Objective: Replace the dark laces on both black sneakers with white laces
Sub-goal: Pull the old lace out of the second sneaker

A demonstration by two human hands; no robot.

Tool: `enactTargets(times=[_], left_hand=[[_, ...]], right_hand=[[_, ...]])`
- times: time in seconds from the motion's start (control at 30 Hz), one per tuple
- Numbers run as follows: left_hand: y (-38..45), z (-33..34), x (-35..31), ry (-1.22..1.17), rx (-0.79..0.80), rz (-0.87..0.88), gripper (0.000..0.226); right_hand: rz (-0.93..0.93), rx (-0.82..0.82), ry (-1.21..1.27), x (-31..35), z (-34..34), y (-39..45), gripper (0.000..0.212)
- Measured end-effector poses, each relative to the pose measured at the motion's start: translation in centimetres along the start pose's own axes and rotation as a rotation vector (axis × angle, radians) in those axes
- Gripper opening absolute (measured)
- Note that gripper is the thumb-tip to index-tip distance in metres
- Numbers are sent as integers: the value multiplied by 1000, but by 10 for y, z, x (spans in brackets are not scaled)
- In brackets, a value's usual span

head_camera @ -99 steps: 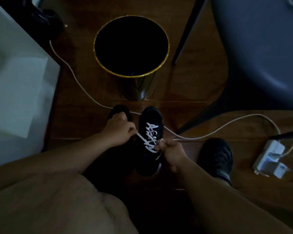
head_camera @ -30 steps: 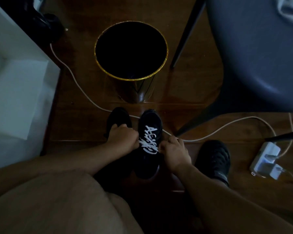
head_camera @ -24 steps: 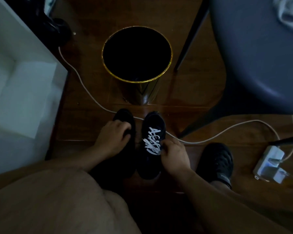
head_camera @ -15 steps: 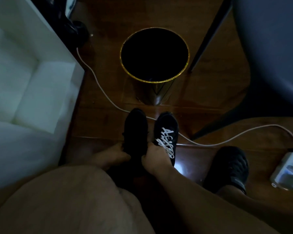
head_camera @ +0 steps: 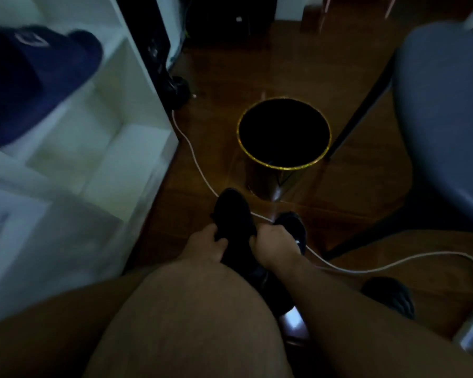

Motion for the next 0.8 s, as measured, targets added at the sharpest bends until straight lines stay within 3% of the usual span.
enactTargets(times=[0.1,0.27,0.37,0.47,0.67,0.8], left_hand=[[-27,-40,-41,75,-50,101,16],[-86,-115,-123,68,-13,175,22],[-121,-152,-183,54,-25,245,16],[-148,-178,-239,40,-145,367,13],[-167,-182,-321,-59,-403,635,6],[-159,-145,-325,-229,-383,714,15]], right_hand=[[-76,24,-31,22,-46,-18,21],[-197,-50,-95,60,-139,-69,29],[-227,-127,-3,76,-200,-103,25],[-287,-280,144,78,-259,-138,27],[-355,-542,391,49,-328,-188,48],[-431,-706,409,20,-315,-202,36]])
Point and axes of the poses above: each hand's wrist, its own y-axis towards the middle knuckle, its own z-axis out of the palm, x = y × z, the point moved 2 cm from there along y, towards the middle knuckle, and after that the axes turned 11 degrees about z, right-handed, at the moved point
